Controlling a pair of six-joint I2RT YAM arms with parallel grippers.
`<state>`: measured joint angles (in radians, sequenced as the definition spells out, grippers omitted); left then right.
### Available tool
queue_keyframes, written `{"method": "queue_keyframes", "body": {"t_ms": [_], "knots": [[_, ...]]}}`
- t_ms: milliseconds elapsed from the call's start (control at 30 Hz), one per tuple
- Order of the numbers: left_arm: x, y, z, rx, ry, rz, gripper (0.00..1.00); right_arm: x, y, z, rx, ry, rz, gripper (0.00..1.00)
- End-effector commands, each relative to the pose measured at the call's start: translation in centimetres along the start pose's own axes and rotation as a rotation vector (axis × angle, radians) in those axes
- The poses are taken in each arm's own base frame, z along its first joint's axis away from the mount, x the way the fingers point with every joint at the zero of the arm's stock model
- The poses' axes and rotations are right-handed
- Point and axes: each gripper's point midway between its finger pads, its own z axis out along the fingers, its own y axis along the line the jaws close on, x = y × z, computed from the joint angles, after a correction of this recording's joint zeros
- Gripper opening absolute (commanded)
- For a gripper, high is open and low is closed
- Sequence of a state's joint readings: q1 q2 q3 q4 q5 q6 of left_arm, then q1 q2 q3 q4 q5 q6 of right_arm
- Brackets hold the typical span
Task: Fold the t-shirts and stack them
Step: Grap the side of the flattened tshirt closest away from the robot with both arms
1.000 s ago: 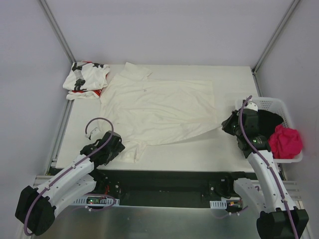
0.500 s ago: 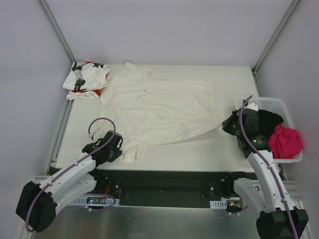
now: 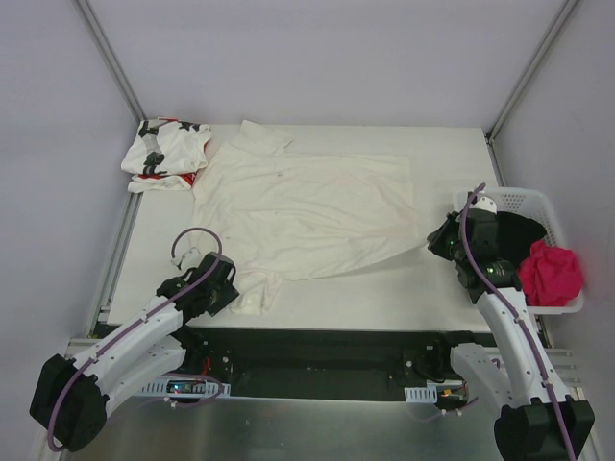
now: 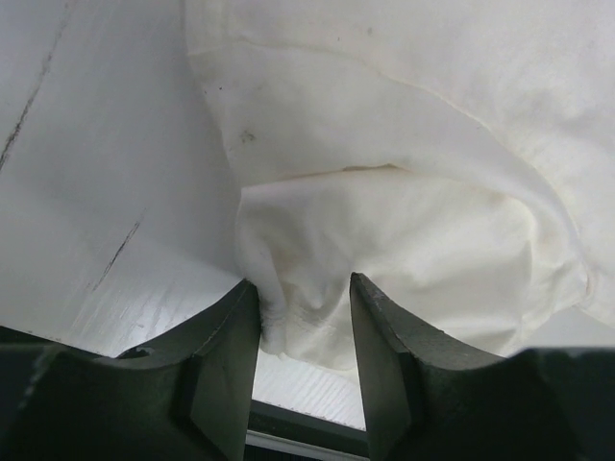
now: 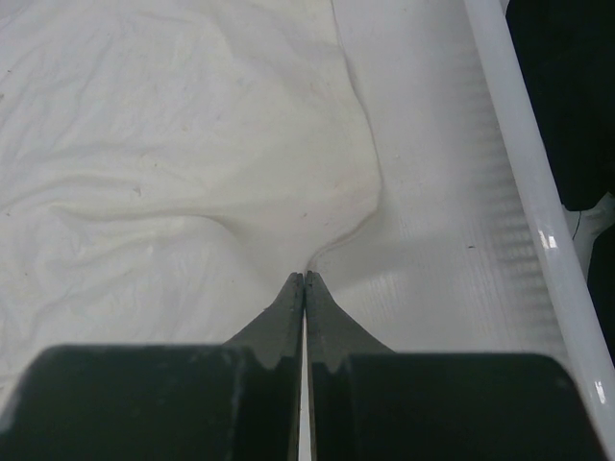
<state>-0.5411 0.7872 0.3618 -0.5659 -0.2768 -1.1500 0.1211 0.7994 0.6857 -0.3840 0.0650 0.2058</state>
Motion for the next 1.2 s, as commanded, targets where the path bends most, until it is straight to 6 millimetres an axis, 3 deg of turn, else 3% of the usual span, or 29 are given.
{"method": "queue_keyframes", "body": {"t_ms": [0, 233, 600, 700, 1000, 1033, 1067, 1100, 1167], "knots": [[0.7, 0.9, -0.8, -0.02, 0.044, 0.02, 0.41, -1.6, 0.5, 0.1, -0.017, -0.05, 0.008, 0.01], [0.5, 1.6, -1.7, -0.014, 0.033, 0.007, 0.41, -1.3, 0.4, 0.4, -0.011, -0.039, 0.004, 0.01], [0.8, 2.3, -1.6, -0.016, 0.028, -0.016, 0.31, -1.2, 0.4, 0.3, -0.018, -0.039, 0.006, 0.01], [0.8, 2.4, -1.6, -0.017, 0.029, -0.014, 0.21, -1.1, 0.4, 0.3, -0.018, -0.036, 0.006, 0.01], [1.0, 2.4, -1.6, -0.014, 0.037, -0.019, 0.15, -0.9, 0.3, 0.3, -0.018, -0.037, 0.007, 0.01], [1.0, 2.4, -1.6, -0.014, 0.037, -0.02, 0.13, -0.9, 0.3, 0.3, -0.017, -0.04, 0.006, 0.01], [1.0, 2.4, -1.6, -0.015, 0.035, -0.022, 0.03, -1.0, 0.2, 0.3, -0.018, -0.041, 0.006, 0.01], [1.0, 2.5, -1.7, -0.015, 0.035, -0.023, 0.0, -0.9, 0.2, 0.3, -0.017, -0.038, 0.005, 0.01], [0.9, 2.4, -1.7, -0.011, 0.033, -0.026, 0.0, -0.9, 0.2, 0.3, -0.015, -0.039, 0.007, 0.01]]}}
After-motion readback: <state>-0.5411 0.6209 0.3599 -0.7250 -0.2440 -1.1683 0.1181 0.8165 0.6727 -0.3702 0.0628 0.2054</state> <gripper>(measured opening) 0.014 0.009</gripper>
